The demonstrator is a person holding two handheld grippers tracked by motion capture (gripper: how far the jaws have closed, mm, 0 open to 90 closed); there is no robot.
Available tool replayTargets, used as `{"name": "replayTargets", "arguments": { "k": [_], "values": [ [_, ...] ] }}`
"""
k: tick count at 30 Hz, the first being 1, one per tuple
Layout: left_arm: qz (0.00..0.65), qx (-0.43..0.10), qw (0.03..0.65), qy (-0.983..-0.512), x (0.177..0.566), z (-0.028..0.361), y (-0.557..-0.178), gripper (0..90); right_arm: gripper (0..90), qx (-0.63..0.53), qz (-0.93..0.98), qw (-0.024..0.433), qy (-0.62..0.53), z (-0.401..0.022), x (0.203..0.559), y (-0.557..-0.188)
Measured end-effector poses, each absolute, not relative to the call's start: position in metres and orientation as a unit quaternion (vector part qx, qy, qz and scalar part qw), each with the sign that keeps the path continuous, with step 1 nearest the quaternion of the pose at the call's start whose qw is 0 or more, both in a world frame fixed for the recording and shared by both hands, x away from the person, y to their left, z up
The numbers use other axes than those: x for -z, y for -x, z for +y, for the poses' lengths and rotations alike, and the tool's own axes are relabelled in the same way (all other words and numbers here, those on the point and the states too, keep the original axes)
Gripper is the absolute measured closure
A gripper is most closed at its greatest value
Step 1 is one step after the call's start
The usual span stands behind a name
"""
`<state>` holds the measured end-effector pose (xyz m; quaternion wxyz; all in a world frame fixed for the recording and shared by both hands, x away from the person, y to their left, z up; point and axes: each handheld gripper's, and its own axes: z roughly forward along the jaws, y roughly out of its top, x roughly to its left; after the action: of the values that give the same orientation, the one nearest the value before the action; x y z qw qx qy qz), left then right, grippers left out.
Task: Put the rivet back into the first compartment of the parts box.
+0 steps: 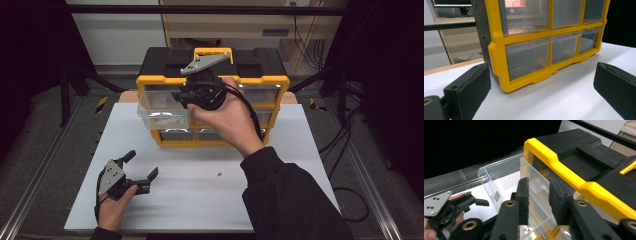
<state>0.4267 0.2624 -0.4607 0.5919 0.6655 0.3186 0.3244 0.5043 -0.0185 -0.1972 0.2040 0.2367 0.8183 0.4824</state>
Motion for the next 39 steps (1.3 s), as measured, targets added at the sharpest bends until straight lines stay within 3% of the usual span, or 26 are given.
{"name": "replayTargets", "arguments": {
  "k": [11, 19, 39],
  "values": [
    [0.317, -0.325, 0.59, -0.668, 0.461, 0.261, -0.427, 1.0, 37.3, -0.474, 0.818, 0.233, -0.227, -0.057, 0.213, -0.471],
    [0.318, -0.325, 0.591, -0.667, 0.461, 0.262, -0.426, 1.0, 22.0, -0.459, 0.819, 0.246, -0.243, -0.077, 0.241, -0.467],
    [0.319, -0.325, 0.591, -0.666, 0.461, 0.262, -0.427, 1.0, 13.6, -0.401, 0.845, 0.202, -0.29, -0.091, 0.34, -0.47]
  ]
}}
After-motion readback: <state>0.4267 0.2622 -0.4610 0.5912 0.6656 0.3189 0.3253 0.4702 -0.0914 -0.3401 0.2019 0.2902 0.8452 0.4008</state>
